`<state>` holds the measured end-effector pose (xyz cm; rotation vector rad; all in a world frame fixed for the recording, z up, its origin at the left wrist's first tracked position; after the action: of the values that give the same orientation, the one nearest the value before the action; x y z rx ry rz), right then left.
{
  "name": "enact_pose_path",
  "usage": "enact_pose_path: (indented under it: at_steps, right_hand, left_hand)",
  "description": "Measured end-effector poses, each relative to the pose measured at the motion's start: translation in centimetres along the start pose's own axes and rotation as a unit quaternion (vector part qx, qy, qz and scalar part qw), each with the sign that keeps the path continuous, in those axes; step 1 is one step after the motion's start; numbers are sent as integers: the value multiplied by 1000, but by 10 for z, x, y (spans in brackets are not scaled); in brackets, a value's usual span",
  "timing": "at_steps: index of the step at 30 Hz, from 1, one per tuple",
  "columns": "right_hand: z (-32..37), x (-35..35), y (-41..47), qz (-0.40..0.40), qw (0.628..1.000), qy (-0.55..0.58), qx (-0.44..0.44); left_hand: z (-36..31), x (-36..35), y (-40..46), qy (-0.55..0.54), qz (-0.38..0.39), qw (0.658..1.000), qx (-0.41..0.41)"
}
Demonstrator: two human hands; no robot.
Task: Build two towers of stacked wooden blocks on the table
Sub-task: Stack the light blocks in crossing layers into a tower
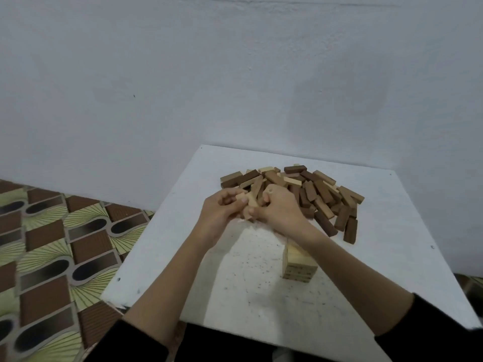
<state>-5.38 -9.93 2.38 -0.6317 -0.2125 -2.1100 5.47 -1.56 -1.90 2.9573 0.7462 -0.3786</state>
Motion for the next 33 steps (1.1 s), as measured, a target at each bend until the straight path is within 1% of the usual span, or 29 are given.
enact_pose_path:
  at_steps: [3,6,8,10,12,14,16,19,20,23,25,28,30,33]
  right_hand:
    - [-4,-29,-3,5,999,-36,-15]
    - [-15,-58,-7,34,998,10,-44]
    - [-22,-71,-9,44,998,13,-49]
    - [-29,-78,-8,14,998,2,-57]
    - [-38,-85,-7,-4,995,57,-78]
    - [-43,-90,-4,-15,996,56,-73]
    - [-45,-91,-1,-31,997,-7,-67]
    - [-49,-91,0,-31,988,-117,-95]
    - [-51,-91,0,-35,987,-114,-104]
    - [-57,-92,3,-64,992,-45,-104]
    - [-60,-91,4,-85,989,-45,-108]
    - [-63,-90,7,-92,988,-69,-105]
    - [-64,-90,8,-89,990,-71,-85]
    - [-62,-93,7,-79,995,-39,-47]
  left_hand:
    - [9,16,-13,51,14,998,17]
    - [21,29,-25,100,37,993,43]
    - [28,38,-31,138,26,988,57]
    - [34,45,-34,174,0,982,69]
    - [39,51,-34,226,-21,971,78]
    - [43,53,-32,267,-22,960,75]
    - [45,55,-29,301,-21,951,70]
    - [44,55,-25,345,-20,936,60]
    - [43,56,-24,363,-20,930,58]
    - [42,59,-20,408,-13,911,50]
    - [43,60,-20,429,-9,902,52]
    - [42,60,-21,415,-14,908,52]
    - [43,61,-24,400,14,914,61]
    - [47,57,-27,436,104,891,72]
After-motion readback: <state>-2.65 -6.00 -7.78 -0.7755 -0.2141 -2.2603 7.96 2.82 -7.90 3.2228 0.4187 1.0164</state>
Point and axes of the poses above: each hand's wrist, its own y-axis towards the middle knuckle, its own x-axis out of the back of the hand, z = x × y, the point moved 5 cm from there along y, towards the middle knuckle, and after that the axes turned 9 degrees about z, right-handed, at the moved point
